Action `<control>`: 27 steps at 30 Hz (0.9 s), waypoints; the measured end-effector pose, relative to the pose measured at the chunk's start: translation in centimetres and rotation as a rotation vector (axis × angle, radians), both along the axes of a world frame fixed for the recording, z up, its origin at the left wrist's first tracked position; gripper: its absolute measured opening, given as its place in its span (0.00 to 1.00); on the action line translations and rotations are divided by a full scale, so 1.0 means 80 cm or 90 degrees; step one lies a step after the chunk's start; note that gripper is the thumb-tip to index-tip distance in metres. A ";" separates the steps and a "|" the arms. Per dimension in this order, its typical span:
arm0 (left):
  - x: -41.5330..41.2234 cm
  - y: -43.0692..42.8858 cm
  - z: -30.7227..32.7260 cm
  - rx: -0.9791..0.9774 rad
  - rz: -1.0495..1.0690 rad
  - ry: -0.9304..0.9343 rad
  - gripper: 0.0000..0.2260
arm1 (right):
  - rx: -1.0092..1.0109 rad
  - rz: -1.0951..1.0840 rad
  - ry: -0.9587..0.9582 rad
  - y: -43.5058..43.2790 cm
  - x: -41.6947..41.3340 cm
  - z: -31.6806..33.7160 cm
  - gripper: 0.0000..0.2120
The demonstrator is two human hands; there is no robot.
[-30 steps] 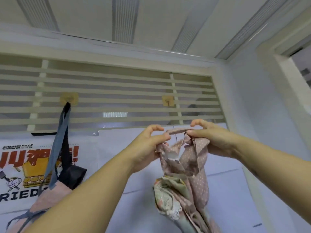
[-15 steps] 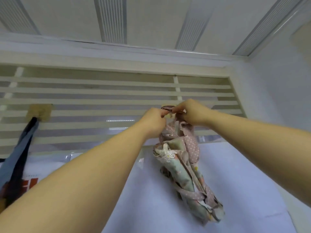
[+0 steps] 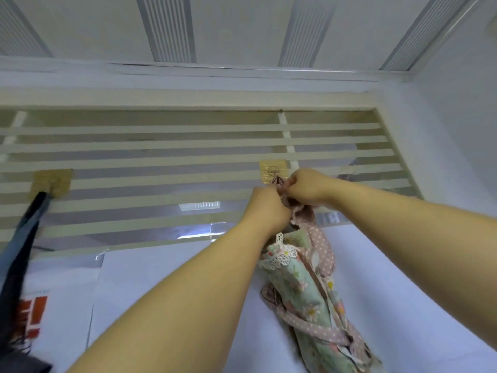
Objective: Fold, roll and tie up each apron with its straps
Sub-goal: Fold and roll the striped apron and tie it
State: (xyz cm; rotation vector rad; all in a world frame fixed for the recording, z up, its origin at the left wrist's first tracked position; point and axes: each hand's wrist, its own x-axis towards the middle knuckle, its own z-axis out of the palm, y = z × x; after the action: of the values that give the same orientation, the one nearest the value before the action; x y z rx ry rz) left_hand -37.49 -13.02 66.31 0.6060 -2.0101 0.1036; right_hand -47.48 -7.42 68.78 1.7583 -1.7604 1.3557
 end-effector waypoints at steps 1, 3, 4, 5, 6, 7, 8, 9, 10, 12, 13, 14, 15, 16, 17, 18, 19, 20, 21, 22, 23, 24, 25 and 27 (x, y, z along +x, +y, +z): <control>0.004 0.003 -0.010 0.006 -0.029 -0.007 0.19 | -0.008 0.032 -0.011 0.001 0.002 -0.009 0.08; 0.016 0.007 -0.026 0.002 -0.096 -0.012 0.20 | -0.036 0.091 -0.030 0.006 0.008 -0.031 0.10; 0.024 0.010 -0.033 0.007 -0.128 0.003 0.19 | -0.060 0.121 -0.046 0.010 0.012 -0.045 0.10; 0.034 0.013 -0.042 0.032 -0.159 0.028 0.18 | -0.086 0.138 -0.056 0.014 0.017 -0.059 0.11; 0.044 0.014 -0.049 0.067 -0.198 0.060 0.16 | -0.109 0.134 -0.061 0.020 0.021 -0.073 0.16; 0.055 0.018 -0.060 0.111 -0.232 0.093 0.14 | -0.118 0.121 -0.061 0.028 0.025 -0.089 0.21; 0.066 0.022 -0.074 0.159 -0.259 0.129 0.14 | -0.117 0.124 -0.070 0.035 0.028 -0.105 0.24; 0.076 0.026 -0.087 0.196 -0.275 0.161 0.14 | -0.117 0.142 -0.083 0.044 0.032 -0.119 0.24; 0.087 0.027 -0.102 0.225 -0.291 0.195 0.15 | -0.119 0.155 -0.098 0.054 0.036 -0.133 0.24; 0.108 0.037 -0.139 0.237 -0.292 0.230 0.13 | -0.120 0.150 -0.119 0.077 0.041 -0.165 0.24; 0.118 0.044 -0.159 0.241 -0.297 0.228 0.12 | -0.117 0.138 -0.123 0.089 0.045 -0.181 0.24; 0.128 0.051 -0.181 0.260 -0.307 0.227 0.11 | -0.117 0.120 -0.120 0.100 0.050 -0.198 0.23; 0.140 0.059 -0.206 0.278 -0.309 0.223 0.11 | -0.123 0.099 -0.112 0.112 0.058 -0.219 0.23; 0.149 0.065 -0.230 0.284 -0.306 0.211 0.10 | -0.136 0.079 -0.107 0.121 0.064 -0.240 0.22; 0.158 0.070 -0.254 0.287 -0.301 0.194 0.09 | -0.154 0.060 -0.100 0.131 0.071 -0.262 0.21; 0.170 0.079 -0.284 0.300 -0.297 0.177 0.08 | -0.165 0.043 -0.092 0.140 0.079 -0.290 0.19; 0.180 0.084 -0.309 0.315 -0.300 0.160 0.08 | -0.171 0.034 -0.083 0.146 0.086 -0.314 0.17; 0.190 0.092 -0.340 0.339 -0.297 0.139 0.08 | -0.162 0.028 -0.082 0.153 0.096 -0.345 0.14; 0.200 0.100 -0.369 0.358 -0.292 0.118 0.08 | -0.142 0.032 -0.088 0.159 0.105 -0.375 0.11; 0.211 0.108 -0.395 0.382 -0.283 0.093 0.08 | -0.106 0.044 -0.108 0.167 0.116 -0.404 0.08; 0.223 0.118 -0.426 0.412 -0.275 0.066 0.08 | -0.053 0.063 -0.140 0.175 0.130 -0.439 0.08; 0.233 0.124 -0.453 0.438 -0.267 0.047 0.09 | 0.004 0.080 -0.167 0.180 0.141 -0.468 0.09; 0.247 0.133 -0.490 0.484 -0.249 0.026 0.08 | 0.086 0.090 -0.194 0.184 0.158 -0.509 0.09; 0.269 0.148 -0.544 0.531 -0.224 -0.002 0.08 | 0.193 0.109 -0.211 0.193 0.184 -0.569 0.08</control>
State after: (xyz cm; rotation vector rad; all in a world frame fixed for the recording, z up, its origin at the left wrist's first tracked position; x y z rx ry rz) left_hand -15.99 -1.17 22.76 0.7356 -2.0874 -0.9828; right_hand -32.78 7.98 23.28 1.9708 -2.1264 1.5961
